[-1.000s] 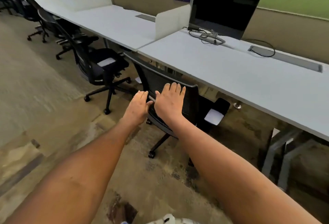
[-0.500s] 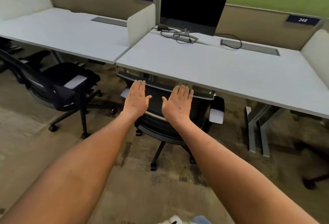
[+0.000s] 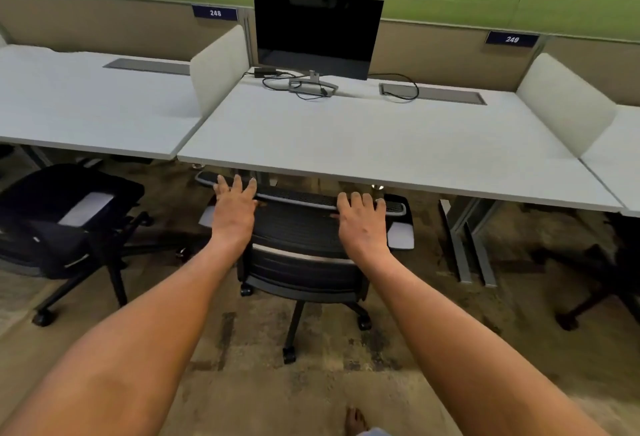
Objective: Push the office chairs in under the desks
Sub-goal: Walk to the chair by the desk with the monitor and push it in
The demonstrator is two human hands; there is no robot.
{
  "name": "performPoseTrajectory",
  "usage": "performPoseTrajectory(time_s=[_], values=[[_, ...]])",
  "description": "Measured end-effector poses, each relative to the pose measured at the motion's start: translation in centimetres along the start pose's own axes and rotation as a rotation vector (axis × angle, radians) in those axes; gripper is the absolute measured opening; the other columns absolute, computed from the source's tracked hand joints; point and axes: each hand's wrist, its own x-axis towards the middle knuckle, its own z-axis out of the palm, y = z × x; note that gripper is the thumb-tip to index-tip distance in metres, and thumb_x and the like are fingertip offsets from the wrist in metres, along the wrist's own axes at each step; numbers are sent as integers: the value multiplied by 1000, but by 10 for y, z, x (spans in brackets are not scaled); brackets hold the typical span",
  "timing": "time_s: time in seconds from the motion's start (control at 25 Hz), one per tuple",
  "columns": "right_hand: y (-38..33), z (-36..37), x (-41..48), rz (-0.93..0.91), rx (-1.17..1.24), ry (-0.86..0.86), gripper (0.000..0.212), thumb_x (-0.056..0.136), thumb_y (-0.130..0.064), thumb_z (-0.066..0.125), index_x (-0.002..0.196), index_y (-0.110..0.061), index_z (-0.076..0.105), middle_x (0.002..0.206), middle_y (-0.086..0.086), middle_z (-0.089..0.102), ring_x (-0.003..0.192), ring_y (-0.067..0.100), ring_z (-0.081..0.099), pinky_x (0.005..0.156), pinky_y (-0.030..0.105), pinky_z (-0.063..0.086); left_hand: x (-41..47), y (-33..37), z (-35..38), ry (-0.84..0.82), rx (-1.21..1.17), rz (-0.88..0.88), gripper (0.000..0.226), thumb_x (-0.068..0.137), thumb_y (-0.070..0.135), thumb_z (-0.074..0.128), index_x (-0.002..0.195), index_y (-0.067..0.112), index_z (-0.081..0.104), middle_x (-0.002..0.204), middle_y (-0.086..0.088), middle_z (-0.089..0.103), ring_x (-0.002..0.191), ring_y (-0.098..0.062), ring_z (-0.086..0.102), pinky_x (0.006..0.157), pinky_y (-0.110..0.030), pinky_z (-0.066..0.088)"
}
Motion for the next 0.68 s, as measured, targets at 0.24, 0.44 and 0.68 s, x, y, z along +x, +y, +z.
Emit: performPoseTrajectory(time_s=[0.24, 0.44, 0.68], values=[[6, 12, 20, 135, -48, 10, 45, 95, -12, 42, 139, -14, 40, 131, 16, 52, 121, 37, 45, 105, 57, 30, 10, 15, 7, 16, 28, 2, 49, 99, 24, 46, 146, 20, 35, 153, -13, 35, 141, -49, 20, 113, -55, 30], [26, 20, 36, 138, -57, -3, 46, 92, -11, 43, 138, -14, 40, 131, 16, 52, 120, 37, 44, 103, 58, 30, 22, 35, 13, 1, 42, -14, 50, 100, 24, 44, 148, 21, 32, 154, -12, 33, 143, -48, 16, 114, -54, 29], [39, 26, 55, 137, -41, -33, 50, 92, -10, 42, 141, -14, 36, 133, 17, 49, 123, 38, 41, 105, 59, 26, 40, 49, 18, -2, 0, -25, 49, 101, 22, 42, 148, 17, 31, 155, -13, 31, 144, -48, 10, 120, -53, 15]])
